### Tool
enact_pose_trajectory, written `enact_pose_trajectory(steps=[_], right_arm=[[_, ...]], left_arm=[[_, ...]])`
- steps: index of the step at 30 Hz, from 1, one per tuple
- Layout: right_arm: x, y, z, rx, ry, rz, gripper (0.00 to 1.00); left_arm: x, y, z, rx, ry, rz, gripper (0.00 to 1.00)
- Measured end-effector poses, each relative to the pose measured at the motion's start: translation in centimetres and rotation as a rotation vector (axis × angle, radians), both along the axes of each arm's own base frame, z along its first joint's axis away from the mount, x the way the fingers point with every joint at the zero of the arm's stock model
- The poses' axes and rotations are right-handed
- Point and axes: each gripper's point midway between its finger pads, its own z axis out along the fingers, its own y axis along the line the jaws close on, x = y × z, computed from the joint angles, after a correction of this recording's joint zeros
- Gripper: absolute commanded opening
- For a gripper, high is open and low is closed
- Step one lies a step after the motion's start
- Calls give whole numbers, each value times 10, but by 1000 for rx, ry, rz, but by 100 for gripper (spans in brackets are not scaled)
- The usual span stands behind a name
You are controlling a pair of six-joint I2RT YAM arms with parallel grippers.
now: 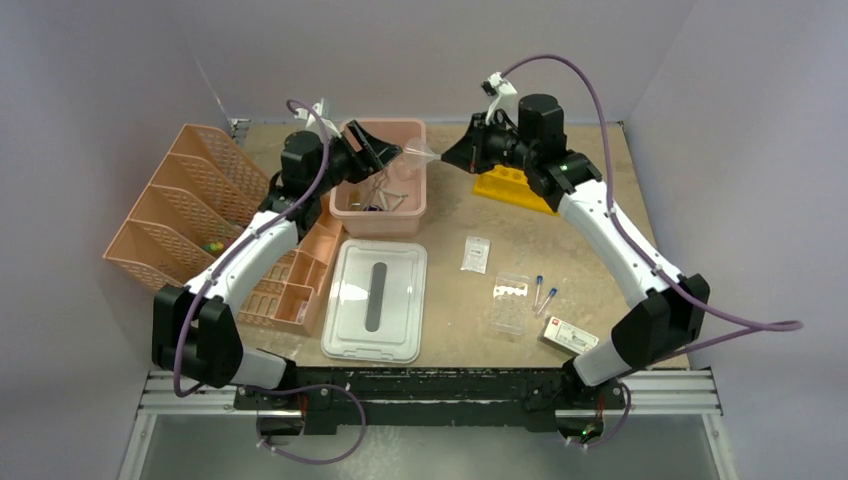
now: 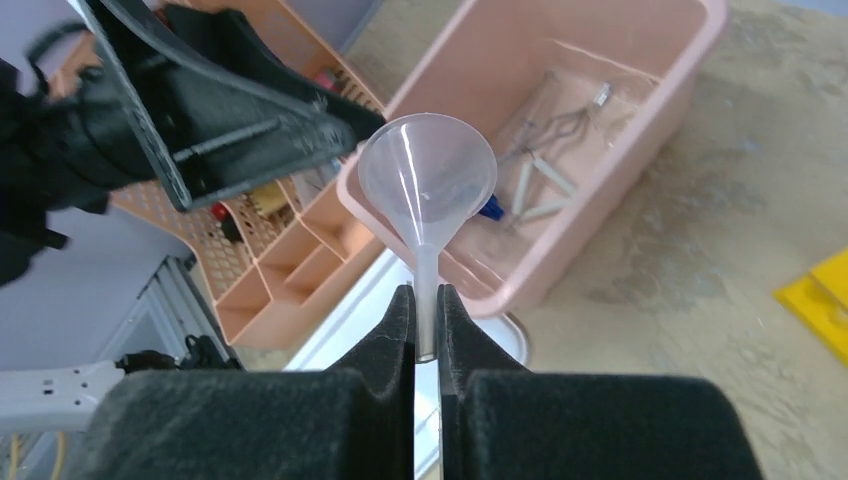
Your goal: Organize the chemistry lab equipment
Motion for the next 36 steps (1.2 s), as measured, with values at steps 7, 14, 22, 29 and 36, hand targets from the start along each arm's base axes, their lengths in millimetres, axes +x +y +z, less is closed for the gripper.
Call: enact_pose_trajectory(steps=[7,14,22,29,36], right_arm=[[12,22,-5,71,43,66,0],[15,29,-16,102,98,95,0],[19,29,-15,127,112,100,0],[22,27,-17,132,129,93,44],[31,20,-18,123,121,46,65]], left_arm=[[-9,-19,5,-240,24,-73,65],[-10,-24,20,-327,5,-93,27],[-3,-22,7,-308,24,-83,0],[0,-25,8,-276,6,-116,0],[7,-16,7,-217,10,-90,0]])
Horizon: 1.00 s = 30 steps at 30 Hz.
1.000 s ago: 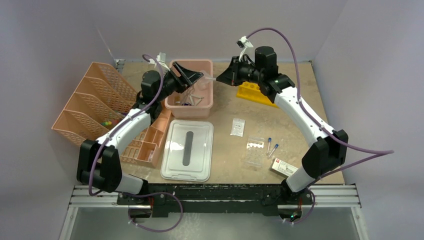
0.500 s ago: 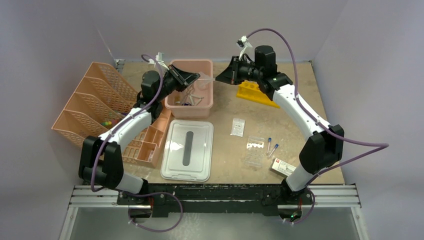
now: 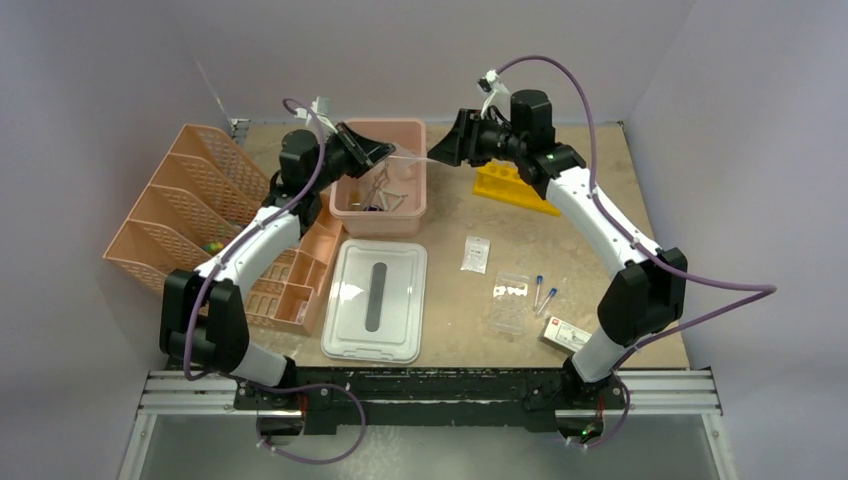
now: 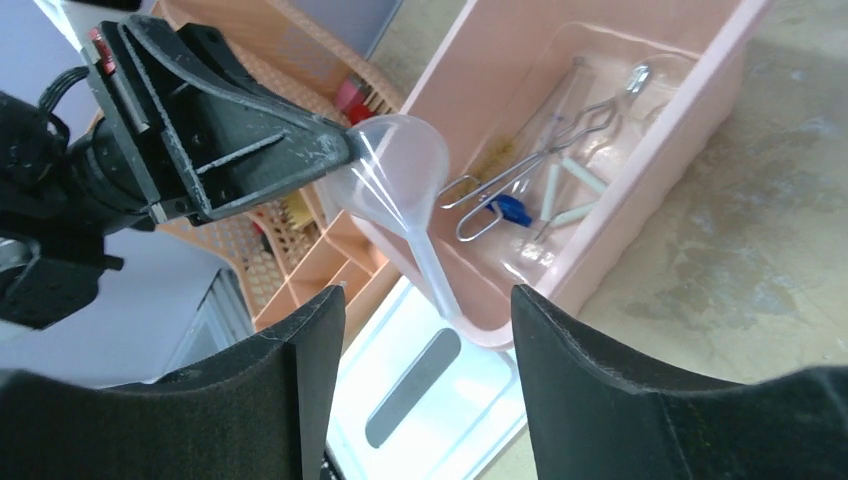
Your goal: Organize the chemistry lab equipment
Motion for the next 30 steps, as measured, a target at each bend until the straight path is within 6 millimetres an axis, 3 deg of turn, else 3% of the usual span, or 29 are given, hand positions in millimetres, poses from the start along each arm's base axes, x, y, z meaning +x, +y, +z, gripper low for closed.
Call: enact_pose_trajectory(steps=[9,13,18,22,26,30], right_arm=[[17,-22,-18,-83,35,-153,65],[21,-31,-24,-109,46,-200,65],[22,-37,-31,-133,62,-233,65],[20,-44,-37,-152,75,-258,65],[17,-48,-40,-165,81,-276,65],[13,-54,-41,-176,81,-295,65]], left_arm=[[29,69,-35,273,121,263,0],[33,82,-49,395,155,293,0],[37,82,-94,562,244,258,0],[28,59,-135,695,309,157,0],[18,40,-156,750,336,80,0],[13,34,-171,770,365,48,0]])
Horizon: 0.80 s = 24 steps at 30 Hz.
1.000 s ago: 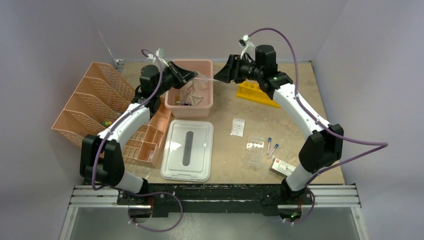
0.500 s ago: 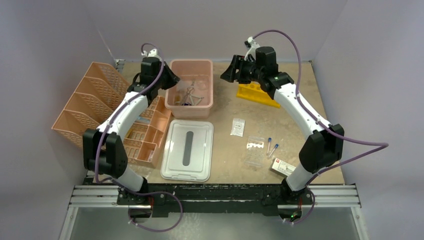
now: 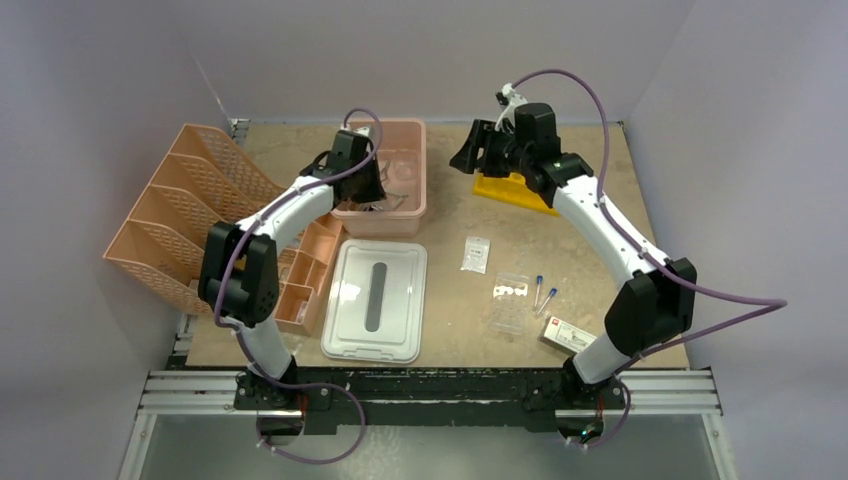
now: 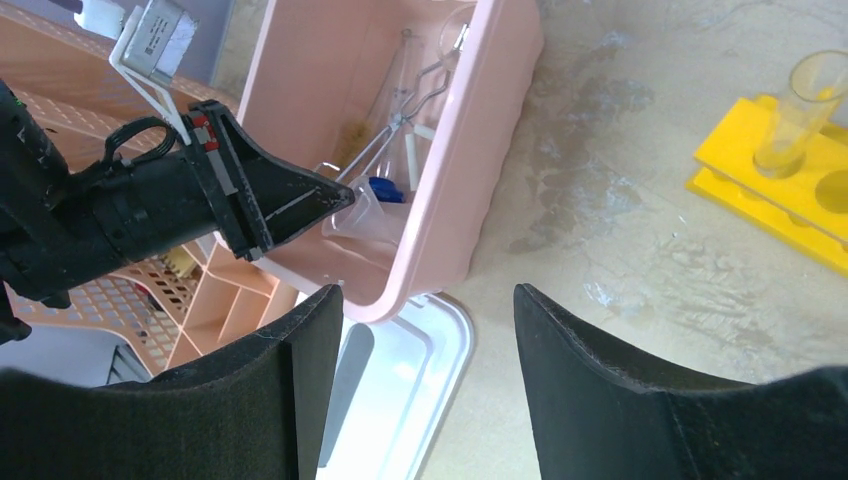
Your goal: Organize the chemistry lab equipment
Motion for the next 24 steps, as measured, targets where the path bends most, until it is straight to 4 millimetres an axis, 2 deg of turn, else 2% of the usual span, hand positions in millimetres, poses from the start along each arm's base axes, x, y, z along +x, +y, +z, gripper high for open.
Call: enact_pose_trajectory(steps=[2,5,8,15,19,24], right_arm=[[-2,-3,-3,-9,5,-6,65],[-5,-8,-13,-34,21,-21,65],[-11,-16,-32,-77,60,-38,64],[-32,-40,-84,-208,174,-76,64],[-50,-54,-116,-277,251,-89,64],[-72,-66,-149,-327,343,-95,64]], left_arm=[[-1,-3,-5,-6,15,-6,2],[-2,-6,-10,-23,36,-7,18],[-3,-9,-11,-37,45,-1,31],[-1,-3,-5,-17,21,22,47],[1,3,21,-12,-47,39,59],[6,9,82,-35,-191,65,80]])
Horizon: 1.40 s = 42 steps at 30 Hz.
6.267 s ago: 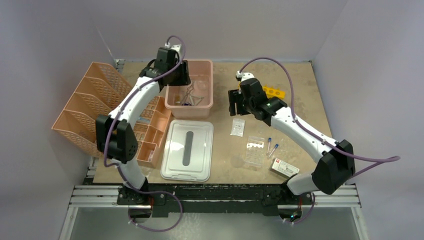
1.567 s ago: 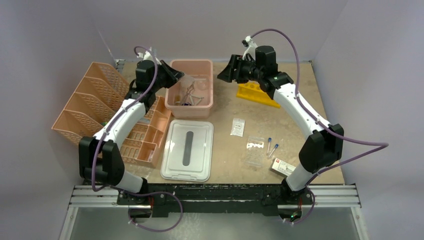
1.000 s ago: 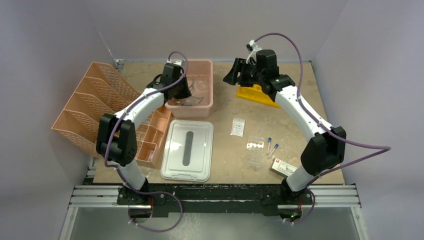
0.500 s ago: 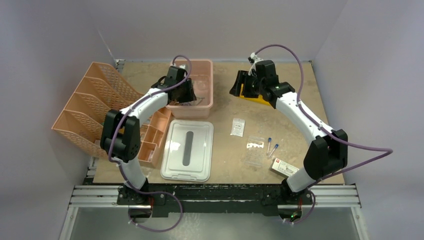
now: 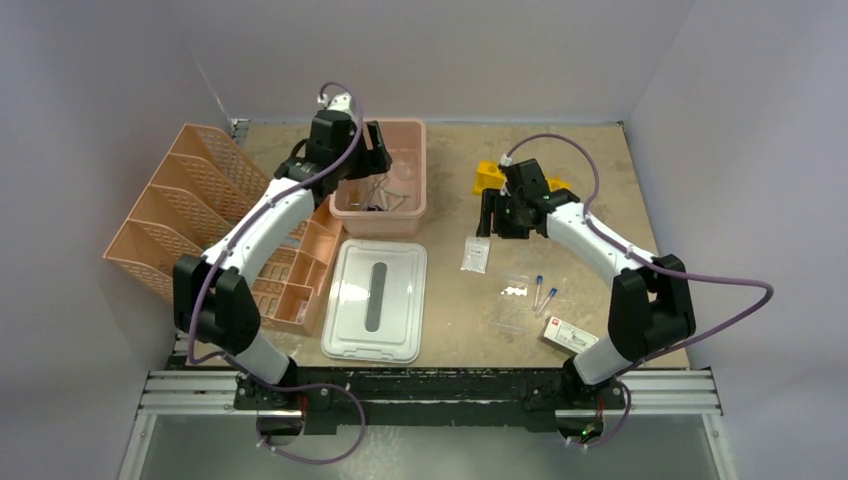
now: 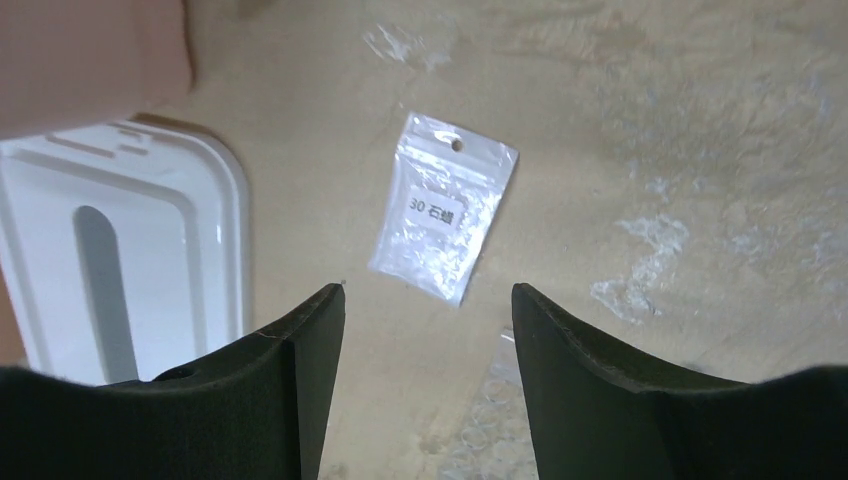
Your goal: Organize the chemistry lab equipment
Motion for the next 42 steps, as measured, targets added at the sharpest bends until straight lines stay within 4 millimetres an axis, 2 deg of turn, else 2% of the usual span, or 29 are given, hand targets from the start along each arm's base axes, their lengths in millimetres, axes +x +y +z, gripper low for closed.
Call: enact_pose_trajectory(steps=[3,5,9,12,17,22,27,29,32,37,41,42], right_arm=[[-10,-4,-16,-13,45,-9,64],[-11,-4,-23,-16,64,-14,64],[-10,-1,-41,-19,106,-22,62],[-10,-1,-57,-29,147,-29,60],[-9,-1,-79,-46,205,-48,56],[-4,2,-85,-50,217,-64,55],[11,10,-87,-66,207,-62,52],[12,13,-91,-72,215,-55,50],[9,17,-92,-84,217,-40,42],[10,20,-95,-143,222,-35,22],[11,21,-96,-196,214,-36,0],[11,20,-96,-203,212,-37,0]], left_arm=[[3,5,39,-17,-102,23,84],[1,9,58,-27,-150,37,84],[0,15,79,-44,-207,57,84],[-1,22,86,-61,-226,74,83],[0,43,85,-97,-223,140,83],[-4,59,81,-105,-221,197,83],[-11,63,91,-109,-248,203,83],[-12,66,95,-102,-258,219,83],[-11,73,97,-84,-269,250,83],[-11,78,95,-66,-267,274,83],[-11,79,95,-64,-267,276,83],[-11,79,95,-61,-268,274,83]])
